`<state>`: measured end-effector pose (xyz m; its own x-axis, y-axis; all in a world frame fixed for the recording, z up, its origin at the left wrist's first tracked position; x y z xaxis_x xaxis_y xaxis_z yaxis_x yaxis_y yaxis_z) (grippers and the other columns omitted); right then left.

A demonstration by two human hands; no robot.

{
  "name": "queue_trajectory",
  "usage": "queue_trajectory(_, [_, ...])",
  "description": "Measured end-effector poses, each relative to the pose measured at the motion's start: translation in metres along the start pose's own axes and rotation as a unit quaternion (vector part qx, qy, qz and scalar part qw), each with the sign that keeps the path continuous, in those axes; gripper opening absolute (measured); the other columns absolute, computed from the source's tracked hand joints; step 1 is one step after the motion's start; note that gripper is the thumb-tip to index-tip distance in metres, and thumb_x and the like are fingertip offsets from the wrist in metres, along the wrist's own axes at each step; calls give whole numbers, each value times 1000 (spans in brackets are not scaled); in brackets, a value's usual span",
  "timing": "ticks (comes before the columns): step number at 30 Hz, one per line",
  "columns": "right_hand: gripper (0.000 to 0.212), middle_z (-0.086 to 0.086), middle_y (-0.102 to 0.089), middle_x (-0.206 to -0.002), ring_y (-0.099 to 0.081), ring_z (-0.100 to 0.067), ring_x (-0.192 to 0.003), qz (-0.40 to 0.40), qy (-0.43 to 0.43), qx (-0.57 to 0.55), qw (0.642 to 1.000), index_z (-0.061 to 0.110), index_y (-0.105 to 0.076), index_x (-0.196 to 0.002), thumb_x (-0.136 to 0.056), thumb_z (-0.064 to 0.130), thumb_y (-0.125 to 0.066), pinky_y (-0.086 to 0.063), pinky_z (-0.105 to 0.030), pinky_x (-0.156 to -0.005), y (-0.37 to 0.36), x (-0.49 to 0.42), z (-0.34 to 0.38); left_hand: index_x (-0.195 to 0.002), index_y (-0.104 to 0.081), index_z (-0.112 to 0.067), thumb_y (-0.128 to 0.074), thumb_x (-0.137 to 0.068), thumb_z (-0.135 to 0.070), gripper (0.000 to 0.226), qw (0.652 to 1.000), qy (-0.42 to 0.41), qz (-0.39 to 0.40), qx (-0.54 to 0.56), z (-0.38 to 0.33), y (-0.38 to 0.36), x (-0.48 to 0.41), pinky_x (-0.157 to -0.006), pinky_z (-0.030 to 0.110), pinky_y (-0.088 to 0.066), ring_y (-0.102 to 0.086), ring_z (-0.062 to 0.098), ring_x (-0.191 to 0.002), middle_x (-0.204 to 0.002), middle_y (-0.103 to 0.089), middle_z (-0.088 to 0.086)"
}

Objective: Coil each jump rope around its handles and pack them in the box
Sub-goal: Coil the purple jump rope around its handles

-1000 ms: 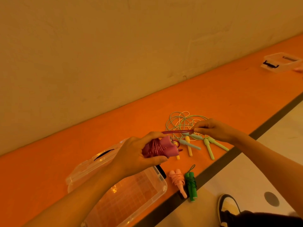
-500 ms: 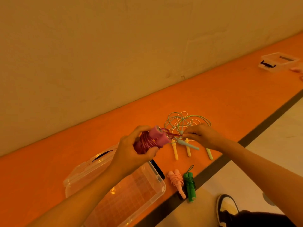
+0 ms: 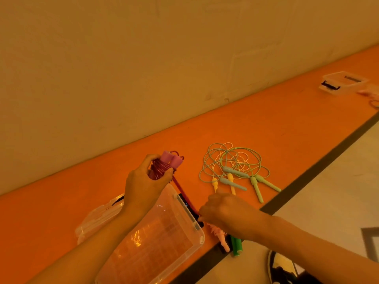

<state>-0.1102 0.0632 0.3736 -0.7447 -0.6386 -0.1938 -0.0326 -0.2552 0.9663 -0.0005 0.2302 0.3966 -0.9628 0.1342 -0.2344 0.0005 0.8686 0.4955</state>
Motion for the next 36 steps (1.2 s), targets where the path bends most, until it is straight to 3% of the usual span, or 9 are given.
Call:
queue_trajectory(5, [15,3,-60,-74,-53,-10,-66,-23,66,94,993,17,-64,-94,-87,29,-71,-40,-24,-62,45,-4,28,-114,-53,-46,-69,-87,-49,32,995,-16,51,-82,2,-17,11,-54,37,-56,-64,7,-60,-76,-68,-15])
queue_trajectory(8, [16,2,-60,-75,-54,-13,-69,-51,84,123,988,15,-66,-92,-83,24,-77,-42,-26,-64,71,-9,15,-131,-47,-45,-53,-91,-61,44,969,-46,120,-209,-1,-37,21,-49,22,-40,-56,3,-58,-73,-62,-13])
queue_trajectory(12, [21,1,-64,-79,-61,-19,-69,-83,35,86,992,17,-67,-92,-96,36,-58,-52,-38,-54,96,-13,-22,-144,-30,-49,-32,-92,-70,55,929,-106,221,-279,-14,-61,39,-60,21,-45,-54,2,-67,-82,-59,-14])
queue_trajectory(17, [39,6,-72,-84,-66,-15,-70,-95,-39,-30,994,21,-71,-90,-93,54,-50,-51,-43,-55,107,-16,-61,-137,-41,-41,-5,-90,-76,69,916,-193,244,-254,-43,-73,51,-55,13,-34,-51,0,-59,-63,-48,-19])
queue_trajectory(21, [43,6,-74,-86,-67,-11,-72,-82,-64,-74,992,20,-74,-91,-91,56,-49,-51,-36,-61,94,-26,-66,-127,-31,-49,-17,-81,-90,63,910,-235,222,-261,-50,-74,51,-55,20,-43,-51,2,-55,-61,-48,-17])
queue_trajectory(28, [33,6,-71,-76,-62,-6,-65,-51,-128,-170,976,17,-76,-84,-83,49,-69,-46,-26,-56,84,-23,-85,-111,-44,-43,-49,-88,-71,37,913,-298,158,-228,-59,-67,57,-43,13,-37,-52,4,-48,-59,-56,-13])
queue_trajectory(32, [25,-9,-70,-73,-53,-5,-57,-34,-209,-325,922,11,-77,-81,-78,36,-76,-37,-21,-52,74,-14,-98,-133,-36,-43,-53,-84,-69,58,933,-272,153,-180,-62,-58,55,-46,13,-42,-54,3,-49,-66,-60,-12])
queue_trajectory(34, [29,-15,-70,-75,-56,-16,-61,-33,-221,-367,903,8,-77,-81,-77,36,-75,-39,-28,-54,69,-13,-95,-151,-24,-43,-52,-88,-67,73,919,-305,158,-194,-67,-59,55,-47,20,-47,-52,4,-50,-67,-60,-12])
queue_trajectory(36, [30,-15,-71,-77,-62,-31,-68,-18,-219,-375,901,9,-77,-81,-76,38,-75,-43,-40,-58,62,-16,-90,-154,-23,-43,-45,-93,-66,68,892,-364,180,-197,-68,-62,61,-47,25,-47,-53,5,-54,-72,-64,-12])
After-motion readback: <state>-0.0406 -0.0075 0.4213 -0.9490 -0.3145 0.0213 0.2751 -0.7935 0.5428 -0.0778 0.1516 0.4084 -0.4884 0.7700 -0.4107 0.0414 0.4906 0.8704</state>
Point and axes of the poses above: each hand's wrist, its own x-axis away from the middle knuckle, its own y-axis out of the back of the hand, z = x × y, the point moved 7 cm from there along -x, towards the middle knuckle
